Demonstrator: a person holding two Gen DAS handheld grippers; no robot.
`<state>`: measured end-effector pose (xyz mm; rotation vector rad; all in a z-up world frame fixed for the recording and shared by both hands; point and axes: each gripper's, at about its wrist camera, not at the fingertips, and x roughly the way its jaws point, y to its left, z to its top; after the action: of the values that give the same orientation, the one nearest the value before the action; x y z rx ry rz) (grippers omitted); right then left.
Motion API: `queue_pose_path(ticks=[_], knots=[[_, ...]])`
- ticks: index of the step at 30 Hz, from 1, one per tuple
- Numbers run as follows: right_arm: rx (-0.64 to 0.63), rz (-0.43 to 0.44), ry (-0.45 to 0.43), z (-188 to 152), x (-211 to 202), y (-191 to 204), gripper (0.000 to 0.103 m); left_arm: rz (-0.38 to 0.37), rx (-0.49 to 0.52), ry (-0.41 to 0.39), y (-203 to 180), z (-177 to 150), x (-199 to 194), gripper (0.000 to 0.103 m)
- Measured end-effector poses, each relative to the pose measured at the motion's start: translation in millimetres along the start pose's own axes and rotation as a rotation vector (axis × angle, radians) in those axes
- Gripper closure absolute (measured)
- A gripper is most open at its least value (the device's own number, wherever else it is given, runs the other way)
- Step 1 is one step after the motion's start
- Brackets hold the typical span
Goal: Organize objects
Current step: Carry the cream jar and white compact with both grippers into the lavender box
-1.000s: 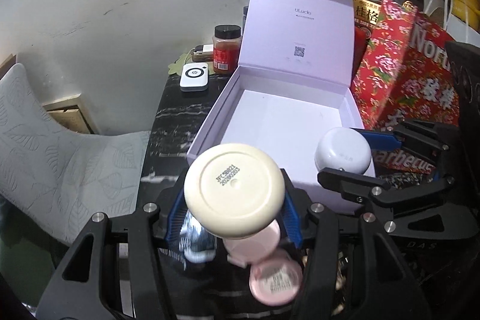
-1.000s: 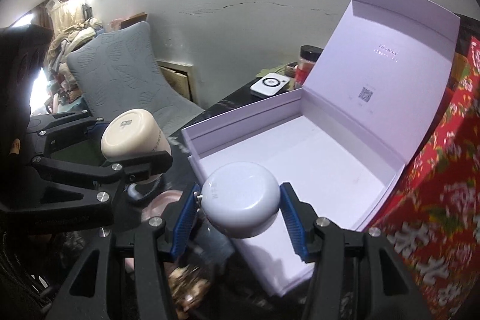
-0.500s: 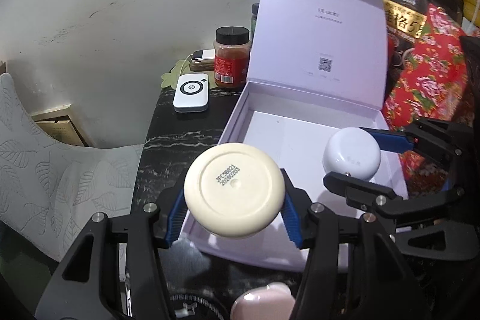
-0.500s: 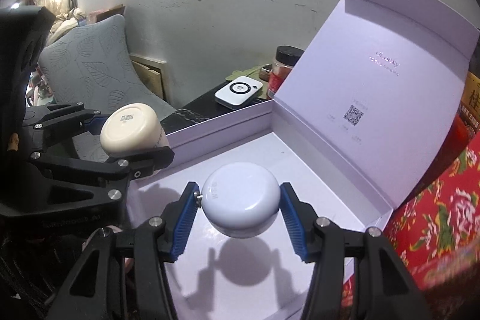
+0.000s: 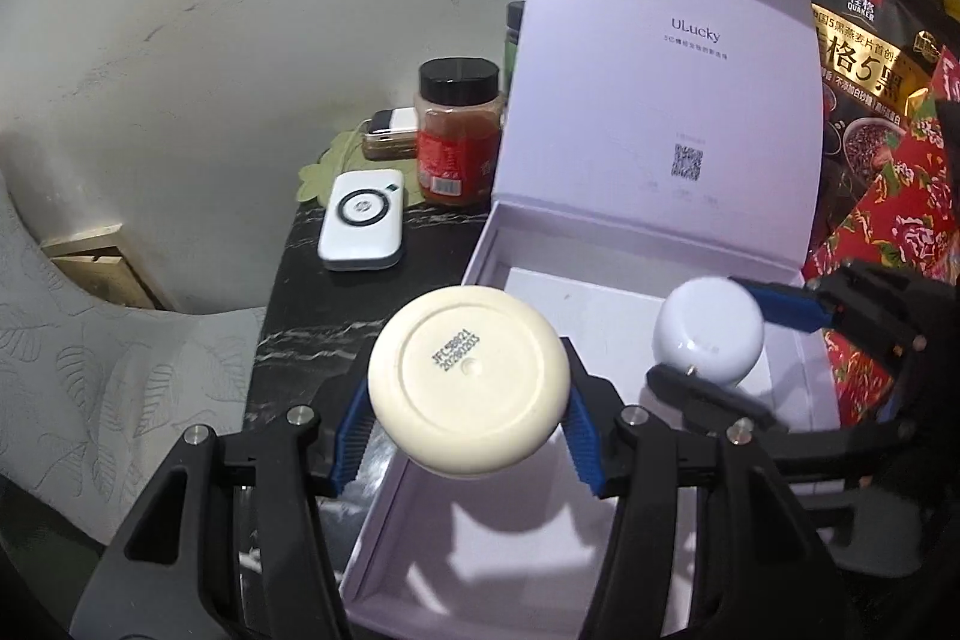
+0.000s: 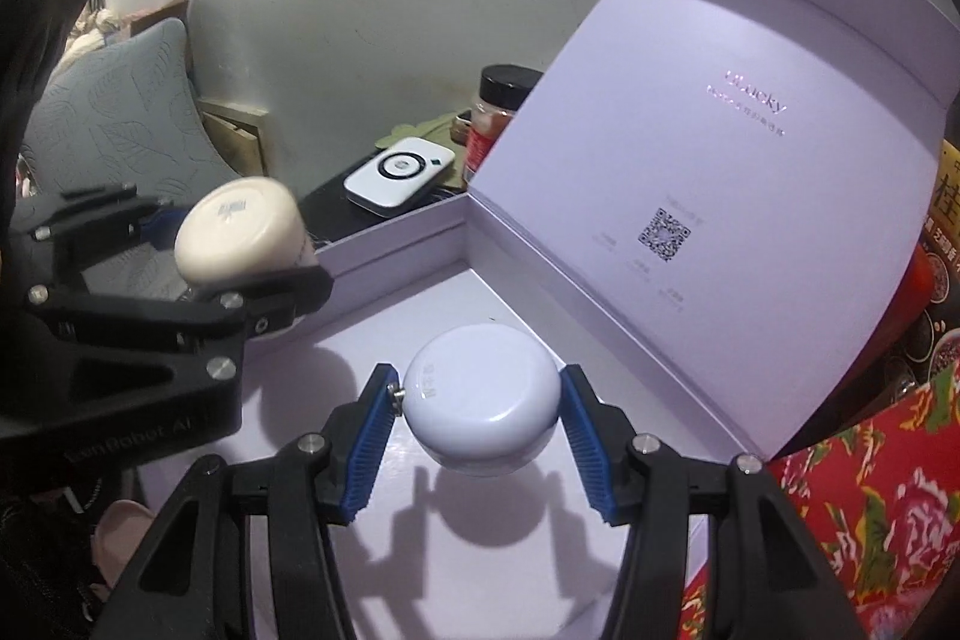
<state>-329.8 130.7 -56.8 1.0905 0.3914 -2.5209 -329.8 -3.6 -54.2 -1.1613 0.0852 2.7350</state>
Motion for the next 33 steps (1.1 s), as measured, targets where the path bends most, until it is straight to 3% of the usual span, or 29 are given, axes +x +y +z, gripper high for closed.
queue_pose_path(ticks=[8, 12, 29, 33], knots=[[0.043, -0.023, 0.063, -3, 16, -16, 0.047, -0.072, 0.003, 0.043, -11, 21, 20, 0.050], [0.047, -0.019, 0.074, -3, 21, -20, 0.047, -0.067, 0.019, 0.059, -16, 26, 30, 0.050], [0.002, 0.021, 0.162, -17, 31, -11, 0.047, -0.126, 0.130, 0.186, -36, 8, 56, 0.050], [0.013, 0.035, 0.195, -21, 36, -12, 0.047, -0.105, 0.162, 0.204, -41, 5, 58, 0.050]])
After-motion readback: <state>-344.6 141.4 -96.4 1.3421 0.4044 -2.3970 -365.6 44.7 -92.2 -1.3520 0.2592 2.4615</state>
